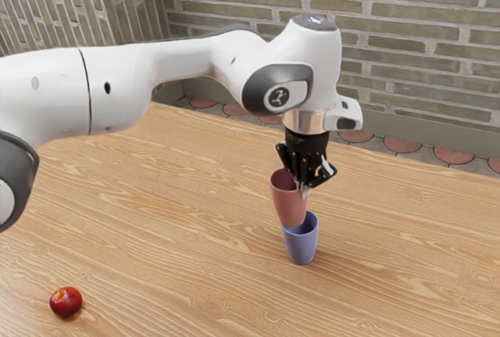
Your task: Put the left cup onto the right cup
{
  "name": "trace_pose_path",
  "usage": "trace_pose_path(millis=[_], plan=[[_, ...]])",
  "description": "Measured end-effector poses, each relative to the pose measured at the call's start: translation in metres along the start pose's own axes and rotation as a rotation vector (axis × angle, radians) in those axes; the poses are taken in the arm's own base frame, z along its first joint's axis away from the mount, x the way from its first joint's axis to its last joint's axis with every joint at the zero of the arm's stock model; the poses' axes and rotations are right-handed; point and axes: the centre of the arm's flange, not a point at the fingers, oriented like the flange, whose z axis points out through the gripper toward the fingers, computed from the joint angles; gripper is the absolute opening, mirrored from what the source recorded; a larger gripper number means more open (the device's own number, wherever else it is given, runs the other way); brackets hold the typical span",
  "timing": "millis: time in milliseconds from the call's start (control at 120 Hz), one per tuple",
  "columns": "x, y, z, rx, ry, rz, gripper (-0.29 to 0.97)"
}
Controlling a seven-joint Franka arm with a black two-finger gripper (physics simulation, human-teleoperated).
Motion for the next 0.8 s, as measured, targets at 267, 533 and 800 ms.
trace_pose_path(millis=[267, 533, 800], plan=[[0.009, 0.011, 0.010, -0.007, -0.002, 0.012, -0.11], [0.013, 0.010, 0.035, -0.005, -0.038, 0.010, 0.07], [0.005, 0.002, 0.004, 0.011, 0.006, 0.000, 0.50]])
